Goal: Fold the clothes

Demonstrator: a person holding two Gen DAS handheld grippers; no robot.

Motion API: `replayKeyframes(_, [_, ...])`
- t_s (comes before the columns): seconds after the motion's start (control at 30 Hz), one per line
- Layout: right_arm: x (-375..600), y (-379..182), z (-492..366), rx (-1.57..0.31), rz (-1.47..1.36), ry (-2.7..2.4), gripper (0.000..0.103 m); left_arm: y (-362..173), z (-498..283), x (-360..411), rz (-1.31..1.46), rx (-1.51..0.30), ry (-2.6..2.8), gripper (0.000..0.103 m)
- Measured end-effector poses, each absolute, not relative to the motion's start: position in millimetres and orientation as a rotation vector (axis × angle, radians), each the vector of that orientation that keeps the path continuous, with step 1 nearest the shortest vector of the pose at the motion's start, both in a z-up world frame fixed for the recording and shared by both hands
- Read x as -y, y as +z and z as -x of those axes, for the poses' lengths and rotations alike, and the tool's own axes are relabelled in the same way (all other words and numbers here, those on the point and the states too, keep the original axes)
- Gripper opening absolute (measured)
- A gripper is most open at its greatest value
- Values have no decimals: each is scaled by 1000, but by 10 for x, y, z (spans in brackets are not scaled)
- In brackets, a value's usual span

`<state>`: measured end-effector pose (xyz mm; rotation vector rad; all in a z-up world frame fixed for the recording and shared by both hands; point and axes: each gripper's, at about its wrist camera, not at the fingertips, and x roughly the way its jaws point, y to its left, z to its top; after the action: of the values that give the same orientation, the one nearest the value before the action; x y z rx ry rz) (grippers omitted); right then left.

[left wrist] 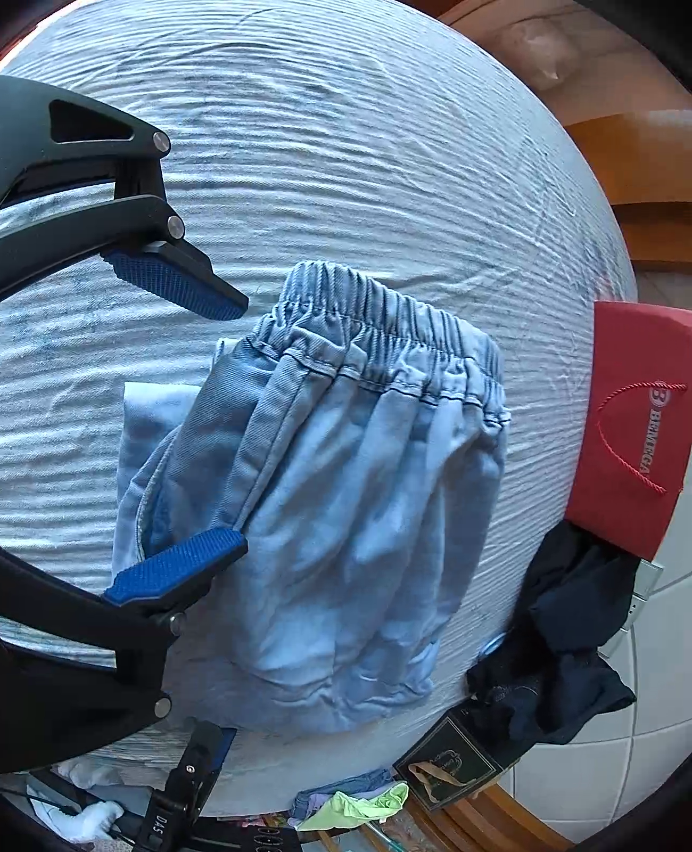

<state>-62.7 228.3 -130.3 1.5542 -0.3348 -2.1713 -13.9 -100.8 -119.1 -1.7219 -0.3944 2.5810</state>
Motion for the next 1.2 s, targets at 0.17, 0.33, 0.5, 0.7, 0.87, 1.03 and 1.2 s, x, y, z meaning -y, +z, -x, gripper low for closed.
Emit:
replayKeyframes(0.17, [-2297,-1300,618,329,-1541,-2164,89,-1278,209,932,1712,381,2624,82])
replayKeyframes(0.33, [-2430,-1203,674,364,-1491,-2191,95,-1278,309,851,1722,335,2665,82])
replayKeyframes(0.5, [-2644,-1121,830,396,-1477,-2230,96,-937,219,984,1537,526,2674,82])
replayKeyframes(0.7, [-2652,-1169,958,397,-1489,-2216,96,-1181,430,976,1682,533,2650,83])
replayKeyframes(0.87, [-2605,-1210,1079,401,-1492,-2203,97,-1324,494,898,1708,474,2623,90])
replayKeyframes(1.03, [-2570,-1270,1228,415,-1502,-2191,95,-1331,493,806,1761,389,2605,88])
replayKeyframes(1.2, [-2578,-1357,1402,456,-1510,-2187,80,-1315,456,797,1767,346,2569,78])
